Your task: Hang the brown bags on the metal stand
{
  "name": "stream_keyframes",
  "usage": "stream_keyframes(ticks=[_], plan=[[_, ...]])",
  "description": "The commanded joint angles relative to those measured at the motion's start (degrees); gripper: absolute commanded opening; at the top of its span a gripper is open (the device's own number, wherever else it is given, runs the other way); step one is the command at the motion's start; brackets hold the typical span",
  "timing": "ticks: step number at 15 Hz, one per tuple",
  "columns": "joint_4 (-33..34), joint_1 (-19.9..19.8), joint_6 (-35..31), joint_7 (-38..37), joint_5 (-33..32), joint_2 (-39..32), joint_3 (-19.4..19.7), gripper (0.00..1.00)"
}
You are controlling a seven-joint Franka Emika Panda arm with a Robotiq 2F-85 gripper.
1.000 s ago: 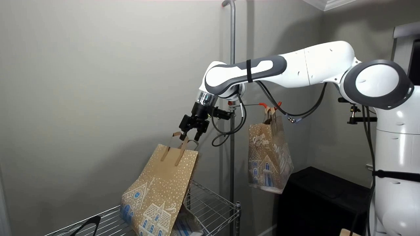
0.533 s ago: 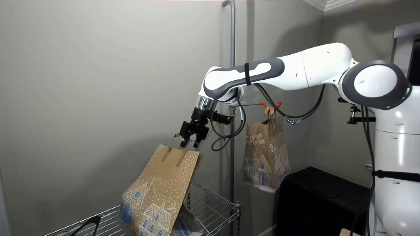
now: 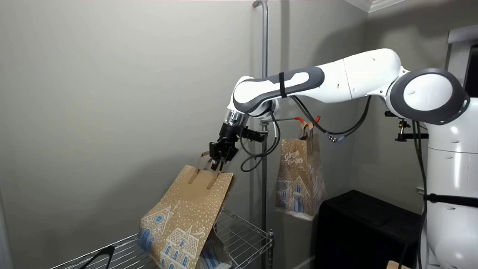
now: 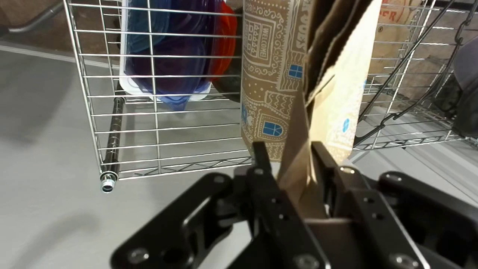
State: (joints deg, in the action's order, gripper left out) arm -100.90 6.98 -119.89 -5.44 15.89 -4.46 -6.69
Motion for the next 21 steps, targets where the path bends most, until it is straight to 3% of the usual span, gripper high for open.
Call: stream_keyframes(ticks=[1,4,8,12,16,21], plan=[[-1.3,-0.2,0.2,-2.6,-2.1,2.4,0.4,0.05],[-1.0,-0.1,0.4,-3.5,-3.6,3.3,0.6,0.00],[0.0,0.2,1.0,-5.0,-6.5,4.3,0.2,0.03],[2.9,1.0,4.3,-10.8,-14.8,6.8,-1.0,0.03],[7.4,1.5,14.3,-7.1,-18.3,11.6,-2.0,0.04],[13.1,0.0,26.2,-0.4,-16.5,16.9,0.1,0.04]])
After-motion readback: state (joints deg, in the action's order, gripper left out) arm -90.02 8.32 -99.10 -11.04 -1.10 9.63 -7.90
